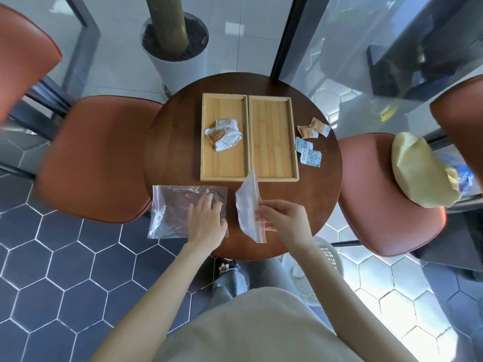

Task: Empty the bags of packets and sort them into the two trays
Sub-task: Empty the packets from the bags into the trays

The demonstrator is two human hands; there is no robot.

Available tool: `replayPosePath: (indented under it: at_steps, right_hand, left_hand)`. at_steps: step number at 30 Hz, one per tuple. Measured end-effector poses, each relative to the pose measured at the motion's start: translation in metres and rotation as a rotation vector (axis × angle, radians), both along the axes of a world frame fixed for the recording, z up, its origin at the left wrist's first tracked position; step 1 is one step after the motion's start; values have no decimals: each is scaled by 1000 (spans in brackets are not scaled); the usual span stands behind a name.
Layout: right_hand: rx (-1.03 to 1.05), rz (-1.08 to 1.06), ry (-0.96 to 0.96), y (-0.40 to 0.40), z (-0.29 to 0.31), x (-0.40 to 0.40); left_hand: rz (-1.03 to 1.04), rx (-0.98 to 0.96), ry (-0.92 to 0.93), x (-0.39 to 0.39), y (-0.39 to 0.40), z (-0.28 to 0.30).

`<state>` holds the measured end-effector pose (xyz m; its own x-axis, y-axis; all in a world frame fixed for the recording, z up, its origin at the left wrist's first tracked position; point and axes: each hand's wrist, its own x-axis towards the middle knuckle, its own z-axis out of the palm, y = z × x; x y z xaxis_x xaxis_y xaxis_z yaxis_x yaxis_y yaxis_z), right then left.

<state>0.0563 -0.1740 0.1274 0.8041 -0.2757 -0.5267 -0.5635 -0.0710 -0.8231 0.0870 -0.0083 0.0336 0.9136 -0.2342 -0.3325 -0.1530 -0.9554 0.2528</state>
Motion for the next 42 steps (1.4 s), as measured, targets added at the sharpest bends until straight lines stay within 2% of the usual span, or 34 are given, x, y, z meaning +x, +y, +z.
replayPosePath:
  at_steps: [4, 6, 9, 15, 21, 25, 27, 29, 33, 37, 39, 42]
  right_hand:
    - [130, -56, 61, 1, 7, 0]
    - [149, -58, 75, 2, 10, 0]
    - [126, -28, 59, 4, 13, -1]
    - [-34, 48, 31, 8, 7, -6]
    - [157, 79, 119, -6, 5, -9]
    - [258, -51, 173, -7, -2, -11]
    - [369, -180, 202, -4, -5, -13]
    - [390, -294, 216, -2, -8, -13]
    - [77, -283, 151, -8, -14, -13]
    - [-273, -107, -27, -24, -11, -16]
    - [-411, -19, -90, -32, -9, -16]
    - [-523, 125, -122, -35, -6, -16]
  left_hand:
    - [349, -699, 64, -8, -13, 46]
    - [403, -857, 111, -11, -19, 66]
    - [416, -969, 187, -18, -29, 83]
    - [599, -978, 201, -23, -39, 82]
    - [728, -979, 215, -27, -43, 79]
    - [672, -938, 152, -29, -49, 83]
    - [673, -920, 136, -30, -51, 83]
    - [704, -925, 134, -32, -51, 84]
    - [637, -817, 68, -35, -45, 87]
    - [559, -701, 39, -27, -30, 95]
    - [483, -566, -29, -20, -21, 99]
    - [399, -411, -109, -13, -15, 103]
